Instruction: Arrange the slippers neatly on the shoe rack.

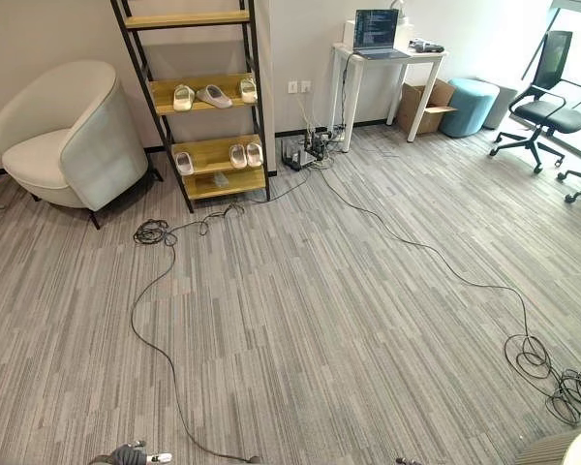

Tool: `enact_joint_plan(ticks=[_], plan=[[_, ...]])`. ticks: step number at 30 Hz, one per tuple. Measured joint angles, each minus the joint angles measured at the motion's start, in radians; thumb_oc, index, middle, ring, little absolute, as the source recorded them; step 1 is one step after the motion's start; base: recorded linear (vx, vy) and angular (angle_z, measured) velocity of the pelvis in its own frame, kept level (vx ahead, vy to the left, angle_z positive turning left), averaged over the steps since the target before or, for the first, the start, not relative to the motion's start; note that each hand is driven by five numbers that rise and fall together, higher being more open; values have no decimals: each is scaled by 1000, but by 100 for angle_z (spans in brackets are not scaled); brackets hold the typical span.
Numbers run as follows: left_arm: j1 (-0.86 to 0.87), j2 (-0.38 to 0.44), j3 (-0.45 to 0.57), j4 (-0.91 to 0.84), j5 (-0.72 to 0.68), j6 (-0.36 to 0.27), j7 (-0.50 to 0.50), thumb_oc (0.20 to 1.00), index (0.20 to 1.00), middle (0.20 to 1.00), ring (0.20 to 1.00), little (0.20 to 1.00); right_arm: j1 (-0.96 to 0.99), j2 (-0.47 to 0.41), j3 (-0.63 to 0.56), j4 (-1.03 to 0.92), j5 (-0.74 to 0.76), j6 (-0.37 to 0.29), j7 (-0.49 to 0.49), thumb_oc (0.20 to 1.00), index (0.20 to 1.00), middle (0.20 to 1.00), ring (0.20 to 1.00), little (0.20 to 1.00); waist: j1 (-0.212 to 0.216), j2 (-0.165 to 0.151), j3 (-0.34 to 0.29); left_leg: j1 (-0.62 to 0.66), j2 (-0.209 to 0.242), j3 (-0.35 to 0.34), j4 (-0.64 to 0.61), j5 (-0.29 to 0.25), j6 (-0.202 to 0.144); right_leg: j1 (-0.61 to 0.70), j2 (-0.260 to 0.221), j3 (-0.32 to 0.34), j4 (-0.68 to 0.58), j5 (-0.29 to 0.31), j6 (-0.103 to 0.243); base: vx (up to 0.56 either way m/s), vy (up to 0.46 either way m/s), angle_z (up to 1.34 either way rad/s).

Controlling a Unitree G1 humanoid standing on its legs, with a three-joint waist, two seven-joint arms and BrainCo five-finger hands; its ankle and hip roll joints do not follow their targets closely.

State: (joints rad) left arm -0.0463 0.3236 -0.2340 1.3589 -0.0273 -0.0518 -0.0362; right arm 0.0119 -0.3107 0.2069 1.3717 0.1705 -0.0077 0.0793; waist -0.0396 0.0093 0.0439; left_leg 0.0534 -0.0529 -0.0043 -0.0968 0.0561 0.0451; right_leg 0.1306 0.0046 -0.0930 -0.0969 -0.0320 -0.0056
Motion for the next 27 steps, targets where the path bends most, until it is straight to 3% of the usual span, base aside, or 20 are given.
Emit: enact_joint_plan(ticks=[10,16,19,21,22,23,25,27], plan=[[-5,-15,-6,-11,-6,-4,2,1000,1000,1000,1000,1000,14,-6,-14,-1,61,0,-1,1000,1000,1000,1000,1000,-20,12,0,-4,5,22,1,-3,0,-11,3,26,0,0,-11,-17,-73,-7],[-11,-59,-87,-24,-6,-8,0,1000,1000,1000,1000,1000,-13,-5,7,-1,63,-2,-2,1000,1000,1000,1000,1000,-32,20,16,-17,18,36,14,-11,-17,-25,15,35,1,5,-24,27,-188,-8],[-23,-60,-88,-41,-34,-12,0,1000,1000,1000,1000,1000,-40,-6,9,1,62,-1,-3,1000,1000,1000,1000,1000,-23,-4,65,-54,29,58,128,-60,-75,-16,14,50,0,15,-49,10,-172,-20],[-64,-71,-91,-40,-42,-13,3,1000,1000,1000,1000,1000,-59,-3,7,11,60,-1,-3,1000,1000,1000,1000,1000,-17,-30,107,-197,39,87,403,-82,-103,-25,8,45,18,8,-87,32,-251,-2],[-87,-78,-105,-55,-68,-22,5,1000,1000,1000,1000,1000,-59,-7,7,23,56,-1,-3,1000,1000,1000,1000,1000,-2,-42,133,-291,63,119,598,-68,-107,-15,4,42,23,8,-112,83,-129,-7],[-87,-75,-110,-74,-73,-26,7,1000,1000,1000,1000,1000,-57,-11,9,37,49,0,-4,1000,1000,1000,1000,1000,3,-42,137,-337,101,138,700,-69,-103,-14,8,37,19,13,-116,129,-20,-12],[-92,-67,-121,-82,-76,-25,12,1000,1000,1000,1000,1000,-52,-22,13,49,37,1,-5,1000,1000,1000,1000,1000,1,-34,143,-358,142,128,708,-69,-103,12,21,48,17,2,-128,158,3,-1],[-106,-86,-151,-101,-104,-26,9,1000,1000,1000,1000,1000,-54,-50,18,61,20,9,-6,1000,1000,1000,1000,1000,0,-1,164,-366,134,101,588,-65,-113,12,21,63,14,-1,-129,239,60,-9]])
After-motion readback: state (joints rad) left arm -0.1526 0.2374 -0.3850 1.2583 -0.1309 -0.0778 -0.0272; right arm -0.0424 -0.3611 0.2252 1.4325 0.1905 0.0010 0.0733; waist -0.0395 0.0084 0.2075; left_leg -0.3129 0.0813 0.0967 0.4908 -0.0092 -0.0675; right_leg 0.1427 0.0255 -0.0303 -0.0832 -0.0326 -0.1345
